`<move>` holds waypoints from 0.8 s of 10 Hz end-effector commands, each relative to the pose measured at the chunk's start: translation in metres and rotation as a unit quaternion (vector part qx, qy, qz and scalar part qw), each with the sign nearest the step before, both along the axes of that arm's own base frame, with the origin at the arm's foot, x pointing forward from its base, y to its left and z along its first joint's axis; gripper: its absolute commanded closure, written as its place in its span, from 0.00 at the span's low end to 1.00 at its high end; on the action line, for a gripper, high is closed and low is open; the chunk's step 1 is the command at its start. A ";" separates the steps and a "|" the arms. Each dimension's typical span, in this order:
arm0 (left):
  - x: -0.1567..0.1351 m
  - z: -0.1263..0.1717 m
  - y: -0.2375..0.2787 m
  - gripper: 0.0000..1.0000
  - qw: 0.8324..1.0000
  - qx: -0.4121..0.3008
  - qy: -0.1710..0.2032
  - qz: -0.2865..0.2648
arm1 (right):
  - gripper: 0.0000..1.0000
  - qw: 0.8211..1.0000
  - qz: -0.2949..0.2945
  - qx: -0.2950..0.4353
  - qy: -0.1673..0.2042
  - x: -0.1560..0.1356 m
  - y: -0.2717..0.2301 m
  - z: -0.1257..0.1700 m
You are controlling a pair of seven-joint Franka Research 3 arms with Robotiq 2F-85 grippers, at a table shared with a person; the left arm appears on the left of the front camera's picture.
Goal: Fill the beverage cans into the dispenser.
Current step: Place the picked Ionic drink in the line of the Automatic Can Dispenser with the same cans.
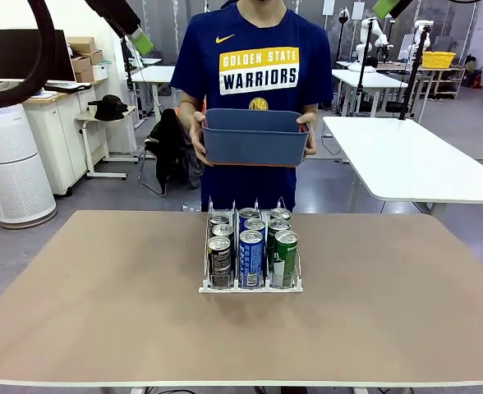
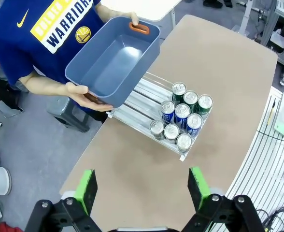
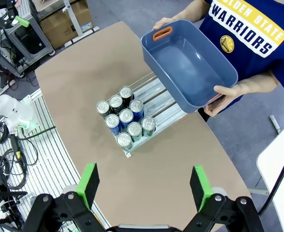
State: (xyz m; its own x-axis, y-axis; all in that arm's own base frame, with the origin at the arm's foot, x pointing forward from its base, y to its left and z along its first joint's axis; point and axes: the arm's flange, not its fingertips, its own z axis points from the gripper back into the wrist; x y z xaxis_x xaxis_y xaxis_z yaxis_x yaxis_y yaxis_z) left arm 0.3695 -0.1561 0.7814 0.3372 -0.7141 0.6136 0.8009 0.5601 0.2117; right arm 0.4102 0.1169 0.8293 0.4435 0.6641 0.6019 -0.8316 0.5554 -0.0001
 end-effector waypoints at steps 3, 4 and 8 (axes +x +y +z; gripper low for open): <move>0.002 0.000 -0.004 0.00 1.000 -0.012 -0.010 -0.014 | 0.00 1.000 0.000 0.000 0.001 -0.003 -0.001 -0.001; 0.005 0.001 -0.001 0.00 1.000 -0.006 0.001 -0.002 | 0.00 1.000 0.000 0.000 0.001 -0.003 -0.001 -0.001; 0.005 0.001 -0.001 0.00 1.000 -0.006 0.001 -0.002 | 0.00 1.000 0.000 0.000 0.001 -0.003 -0.001 -0.001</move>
